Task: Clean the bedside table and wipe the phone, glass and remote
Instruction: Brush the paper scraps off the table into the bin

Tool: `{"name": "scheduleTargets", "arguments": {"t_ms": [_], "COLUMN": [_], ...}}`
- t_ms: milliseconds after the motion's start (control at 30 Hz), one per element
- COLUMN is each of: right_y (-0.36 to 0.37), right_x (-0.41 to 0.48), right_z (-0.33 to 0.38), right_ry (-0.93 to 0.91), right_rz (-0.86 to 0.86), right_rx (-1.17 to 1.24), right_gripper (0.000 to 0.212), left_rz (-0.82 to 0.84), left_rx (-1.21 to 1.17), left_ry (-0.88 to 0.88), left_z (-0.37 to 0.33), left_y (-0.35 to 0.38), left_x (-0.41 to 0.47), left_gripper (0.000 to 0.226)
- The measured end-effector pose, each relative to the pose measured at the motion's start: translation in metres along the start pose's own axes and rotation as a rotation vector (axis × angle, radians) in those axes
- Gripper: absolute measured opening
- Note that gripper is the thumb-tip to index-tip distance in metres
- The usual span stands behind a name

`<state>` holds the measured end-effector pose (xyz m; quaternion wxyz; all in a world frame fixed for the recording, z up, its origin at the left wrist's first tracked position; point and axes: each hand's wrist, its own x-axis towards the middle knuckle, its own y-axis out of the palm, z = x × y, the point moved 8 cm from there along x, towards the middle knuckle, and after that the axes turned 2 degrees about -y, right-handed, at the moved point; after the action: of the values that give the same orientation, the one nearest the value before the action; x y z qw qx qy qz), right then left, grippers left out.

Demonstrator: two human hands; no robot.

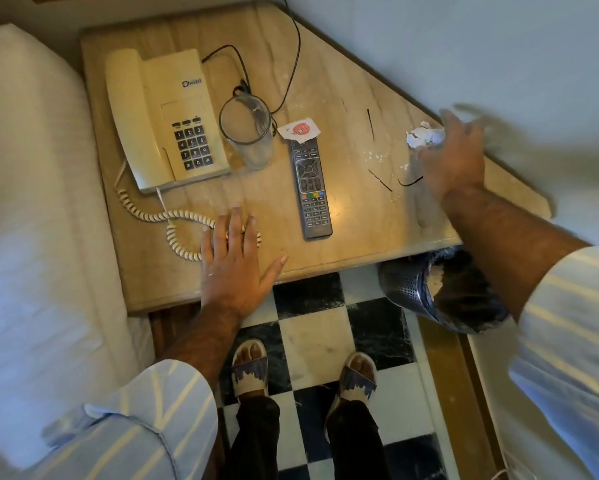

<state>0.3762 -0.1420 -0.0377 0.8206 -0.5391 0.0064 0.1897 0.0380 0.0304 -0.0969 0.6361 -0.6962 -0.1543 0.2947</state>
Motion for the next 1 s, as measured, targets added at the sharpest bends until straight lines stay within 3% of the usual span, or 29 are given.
{"name": "scheduleTargets", "arguments": {"t_ms": [133,300,400,500,667,867,1000], "right_y": [-0.002,-0.023,-0.030,-0.013,0.011,0.029,0.013], "right_x": [0.006,-0.021,-0.064,-0.128,-0.194,-0.183,-0.178], "right_z": [0.003,-0.021,-0.070,-0.140,-0.233,-0.263,-0.255], "right_ry": [-0.063,0.045,0.213,0.501,0.832,0.979,0.966], "right_rz": [-0.052,-0.212,-0.326,-0.361,-0.334,-0.126,-0.173], "right_rx": [-0.076,0.227,0.486,0.542,0.479,0.647,0.644], "right_gripper": [0.035,0.026,0.023,0.021,0.023,0.058,0.056], "left_rz": [-0.026,-0.027,-0.027,-0.033,-0.044,-0.072,-0.073], "left_rx": [0.006,0.003,-0.007,-0.013,-0.009,0.001,-0.005], "left_ry": [0.012,-0.003,0.003,-0.002,0.001,0.004,0.004], "left_z": [0.000,0.001,0.000,0.001,0.000,-0.002,-0.002], "left_y": [0.003,0.008,0.008,0.006,0.007,0.005,0.002], "left_x": [0.001,0.001,0.001,0.001,0.001,0.001,0.000], "left_gripper": [0.092,0.093,0.093,0.093,0.093,0.093,0.093]}}
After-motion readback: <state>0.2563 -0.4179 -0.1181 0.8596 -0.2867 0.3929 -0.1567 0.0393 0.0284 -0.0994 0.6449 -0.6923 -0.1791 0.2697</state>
